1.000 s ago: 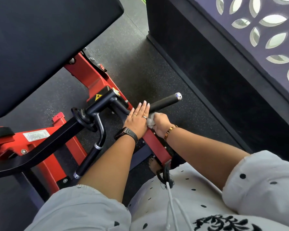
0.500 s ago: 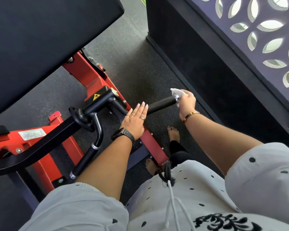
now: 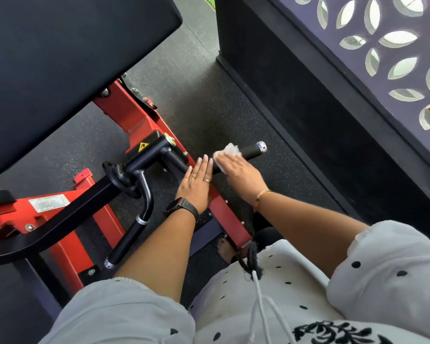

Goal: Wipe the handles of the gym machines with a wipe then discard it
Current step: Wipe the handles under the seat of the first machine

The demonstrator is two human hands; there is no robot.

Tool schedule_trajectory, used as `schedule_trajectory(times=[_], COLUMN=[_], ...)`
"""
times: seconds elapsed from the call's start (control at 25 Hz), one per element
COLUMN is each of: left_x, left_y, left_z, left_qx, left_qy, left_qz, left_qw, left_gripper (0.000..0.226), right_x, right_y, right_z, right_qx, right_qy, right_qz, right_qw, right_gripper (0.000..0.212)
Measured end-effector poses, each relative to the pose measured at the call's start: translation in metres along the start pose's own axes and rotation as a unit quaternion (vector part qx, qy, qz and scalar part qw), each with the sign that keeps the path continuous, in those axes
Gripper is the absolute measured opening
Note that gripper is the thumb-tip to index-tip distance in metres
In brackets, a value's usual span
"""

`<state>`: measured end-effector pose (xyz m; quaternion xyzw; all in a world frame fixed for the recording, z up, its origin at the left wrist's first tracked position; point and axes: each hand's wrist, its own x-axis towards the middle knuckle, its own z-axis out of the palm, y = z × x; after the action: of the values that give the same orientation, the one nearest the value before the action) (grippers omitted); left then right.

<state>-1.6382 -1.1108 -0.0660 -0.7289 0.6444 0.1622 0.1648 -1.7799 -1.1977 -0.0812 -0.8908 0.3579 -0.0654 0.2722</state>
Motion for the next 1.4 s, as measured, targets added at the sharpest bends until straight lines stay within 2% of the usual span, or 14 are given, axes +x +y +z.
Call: schedule_trajectory(times=[0.16, 0.28, 0.36, 0.52, 0.56, 0.72, 0.76, 0.84, 0.96, 1.04, 1.08, 1.16, 1.28, 1.4], left_x=[0.002, -0.003, -0.01, -0.013, -0.013, -0.015, -0.015, -0.016, -0.015, -0.015, -0.015, -0.014, -0.012, -0.004], left_y=[-0.003, 0.0, -0.005, -0.017, -0.017, -0.012, -0.012, -0.01, -0.011, -0.015, -0.016, -0.016, -0.01, -0.005], left_z=[-0.002, 0.002, 0.01, 0.015, 0.014, 0.014, 0.015, 0.016, 0.014, 0.013, 0.012, 0.009, 0.005, -0.001], left_qx=[-0.019, -0.052, -0.049, -0.02, -0.027, -0.056, -0.064, -0.073, -0.091, -0.085, -0.079, -0.085, -0.101, -0.089], left_qy=[-0.014, -0.005, 0.006, 0.012, 0.007, 0.007, 0.009, 0.013, 0.016, 0.015, 0.013, 0.006, 0.005, 0.001], left_qz=[0.012, -0.05, -0.093, -0.098, -0.098, -0.11, -0.118, -0.138, -0.18, -0.182, -0.174, -0.171, -0.179, -0.113], left_qw=[1.0, 0.997, 0.994, 0.995, 0.995, 0.992, 0.991, 0.988, 0.979, 0.979, 0.982, 0.982, 0.979, 0.99], left_gripper=[0.087, 0.088, 0.087, 0.082, 0.085, 0.09, 0.089, 0.086, 0.077, 0.079, 0.083, 0.086, 0.086, 0.086], right_x=[-0.008, -0.005, -0.006, -0.014, -0.013, -0.008, -0.002, 0.011, 0.014, 0.012, 0.009, -0.001, -0.013, -0.005], right_y=[0.047, 0.025, -0.006, -0.029, -0.02, 0.012, 0.005, -0.022, -0.052, -0.037, -0.026, 0.007, 0.036, 0.003], right_z=[-0.018, -0.004, 0.014, 0.027, 0.021, 0.002, 0.001, 0.007, 0.02, 0.003, -0.006, -0.023, -0.031, -0.012], right_qx=[-0.076, -0.092, -0.08, -0.094, -0.104, -0.085, -0.091, -0.119, -0.149, -0.155, -0.16, -0.172, -0.183, -0.156], right_qy=[0.006, -0.004, -0.037, -0.075, -0.066, -0.019, -0.005, -0.017, -0.113, -0.096, -0.058, 0.025, -0.016, 0.001], right_qz=[0.094, 0.1, 0.033, -0.131, -0.117, 0.09, 0.095, 0.022, -0.127, -0.169, -0.167, -0.085, 0.046, -0.004], right_qw=[0.993, 0.991, 0.996, 0.984, 0.985, 0.992, 0.991, 0.993, 0.974, 0.969, 0.971, 0.981, 0.982, 0.988], right_gripper=[0.058, 0.057, 0.058, 0.061, 0.063, 0.063, 0.06, 0.054, 0.051, 0.052, 0.052, 0.053, 0.057, 0.055])
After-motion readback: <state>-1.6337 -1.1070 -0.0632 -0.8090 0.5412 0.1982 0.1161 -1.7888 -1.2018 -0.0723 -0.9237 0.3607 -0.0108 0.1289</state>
